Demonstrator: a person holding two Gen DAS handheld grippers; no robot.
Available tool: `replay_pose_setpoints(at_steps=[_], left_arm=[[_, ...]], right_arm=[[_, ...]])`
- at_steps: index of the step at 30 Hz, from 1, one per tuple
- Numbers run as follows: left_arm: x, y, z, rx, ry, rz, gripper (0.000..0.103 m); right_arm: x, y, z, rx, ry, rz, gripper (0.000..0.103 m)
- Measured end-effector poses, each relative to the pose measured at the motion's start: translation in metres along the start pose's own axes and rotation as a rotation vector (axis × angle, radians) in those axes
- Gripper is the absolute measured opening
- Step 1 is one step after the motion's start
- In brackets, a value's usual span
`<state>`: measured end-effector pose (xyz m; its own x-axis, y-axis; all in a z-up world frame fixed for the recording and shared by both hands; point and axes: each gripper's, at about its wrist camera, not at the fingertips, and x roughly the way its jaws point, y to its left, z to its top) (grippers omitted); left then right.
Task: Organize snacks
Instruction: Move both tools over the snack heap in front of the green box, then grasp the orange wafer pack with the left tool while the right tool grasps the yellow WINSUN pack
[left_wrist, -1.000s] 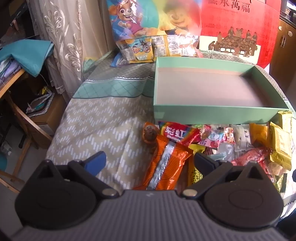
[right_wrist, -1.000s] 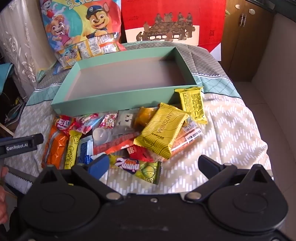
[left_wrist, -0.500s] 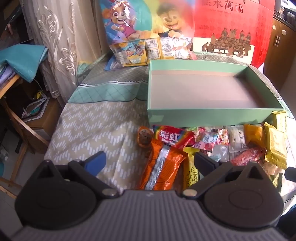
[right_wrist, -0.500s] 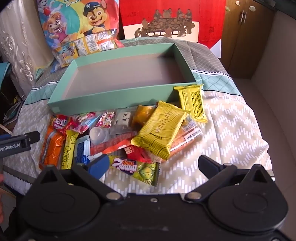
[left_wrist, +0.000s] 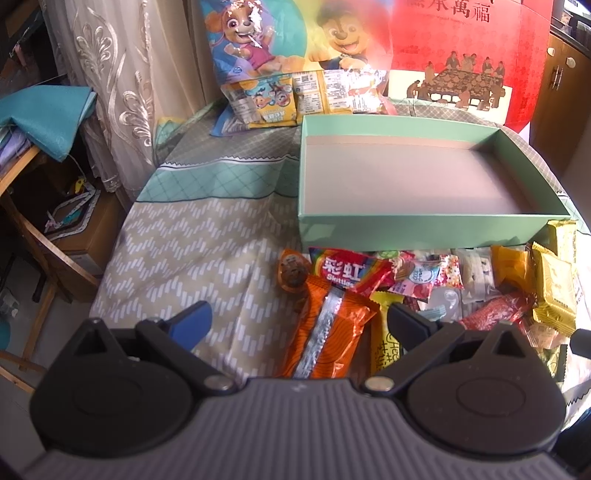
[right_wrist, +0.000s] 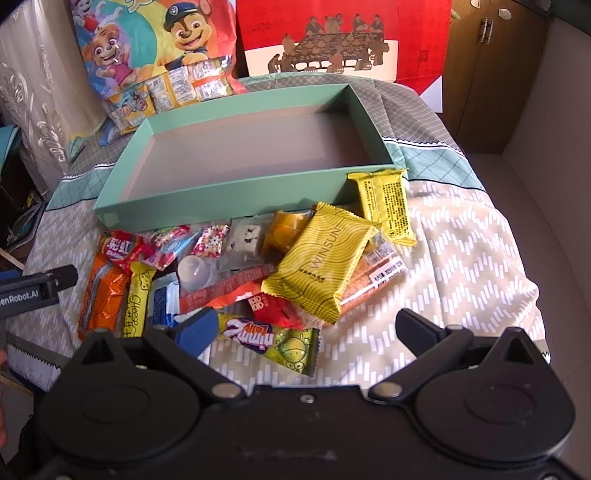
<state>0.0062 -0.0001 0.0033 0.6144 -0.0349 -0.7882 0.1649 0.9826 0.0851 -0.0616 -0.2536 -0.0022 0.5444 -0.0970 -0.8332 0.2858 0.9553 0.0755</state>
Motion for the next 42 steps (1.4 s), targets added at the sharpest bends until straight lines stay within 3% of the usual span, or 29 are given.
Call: replay_pose_setpoints(at_steps=[22,25,30,36,40,42], left_arm=[[0.009,-0.003,-0.001,0.027,0.036,-0.024,0.103],[0.020,0.001,-0.001,0.042,0.059,-0.049,0.103],[0.054,0.010,-0.002,0.078,0.108,-0.027,0.103],[0.084,0.010,-0.010,0.116,0.175,-0.078,0.103],[0.091,0.004,-0.015,0.146,0.175,-0.084,0.094],[0.093,0.002,-0.017,0.151,0.178,-0.102,0.084]], right_arm=[[0.008,-0.002,0.000,0.009,0.021,0.008,0.103],[0.011,-0.002,0.000,0.010,0.032,0.010,0.103],[0.022,-0.006,0.004,0.031,0.055,0.016,0.103],[0.034,-0.019,0.022,0.066,0.043,-0.006,0.103],[0.049,-0.036,0.038,0.137,0.036,-0.037,0.103],[0.055,-0.040,0.043,0.162,0.044,-0.041,0.096]])
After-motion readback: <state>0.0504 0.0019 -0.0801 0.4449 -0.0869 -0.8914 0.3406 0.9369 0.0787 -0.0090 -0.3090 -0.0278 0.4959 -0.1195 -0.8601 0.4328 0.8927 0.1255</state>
